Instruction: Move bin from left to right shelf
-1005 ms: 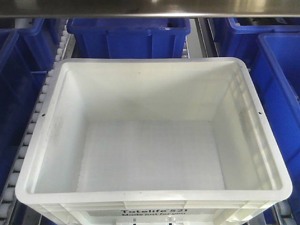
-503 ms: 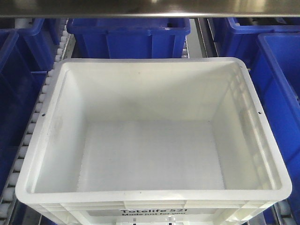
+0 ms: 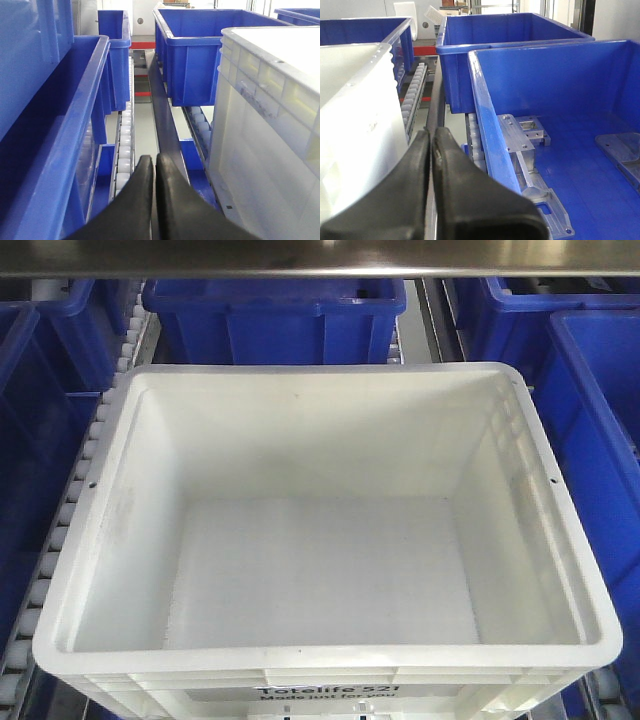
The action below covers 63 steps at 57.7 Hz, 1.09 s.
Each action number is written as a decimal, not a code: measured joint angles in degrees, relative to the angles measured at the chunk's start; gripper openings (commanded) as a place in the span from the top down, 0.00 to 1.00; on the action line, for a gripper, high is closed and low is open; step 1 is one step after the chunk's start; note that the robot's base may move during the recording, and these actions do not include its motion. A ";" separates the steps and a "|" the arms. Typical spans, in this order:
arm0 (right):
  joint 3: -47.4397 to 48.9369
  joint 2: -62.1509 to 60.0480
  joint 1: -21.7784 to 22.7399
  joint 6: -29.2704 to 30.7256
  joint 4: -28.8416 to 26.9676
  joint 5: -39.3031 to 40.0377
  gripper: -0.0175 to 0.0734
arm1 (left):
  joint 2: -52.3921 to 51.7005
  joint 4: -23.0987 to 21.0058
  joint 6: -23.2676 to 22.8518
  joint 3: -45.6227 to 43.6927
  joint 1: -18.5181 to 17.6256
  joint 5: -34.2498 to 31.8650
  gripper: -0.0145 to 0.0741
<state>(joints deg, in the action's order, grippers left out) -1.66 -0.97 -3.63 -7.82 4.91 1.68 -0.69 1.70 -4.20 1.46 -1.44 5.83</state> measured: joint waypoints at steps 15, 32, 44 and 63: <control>0.00 0.00 0.00 0.00 0.53 0.00 0.82 | 0.00 0.00 0.00 0.00 0.00 0.00 0.84; 0.00 0.00 0.00 0.00 1.29 0.00 0.82 | 0.00 0.00 0.00 0.00 0.00 0.00 0.84; 0.00 0.00 0.00 0.00 1.14 0.00 0.82 | 0.00 0.00 0.00 0.00 0.00 0.00 0.84; 0.00 0.00 0.00 0.00 1.14 0.00 0.82 | 0.00 0.00 0.00 0.00 0.00 0.00 0.84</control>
<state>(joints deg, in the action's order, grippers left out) -1.66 -0.97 -3.63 -7.82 6.04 1.68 -0.69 1.70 -4.20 1.46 -1.44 5.83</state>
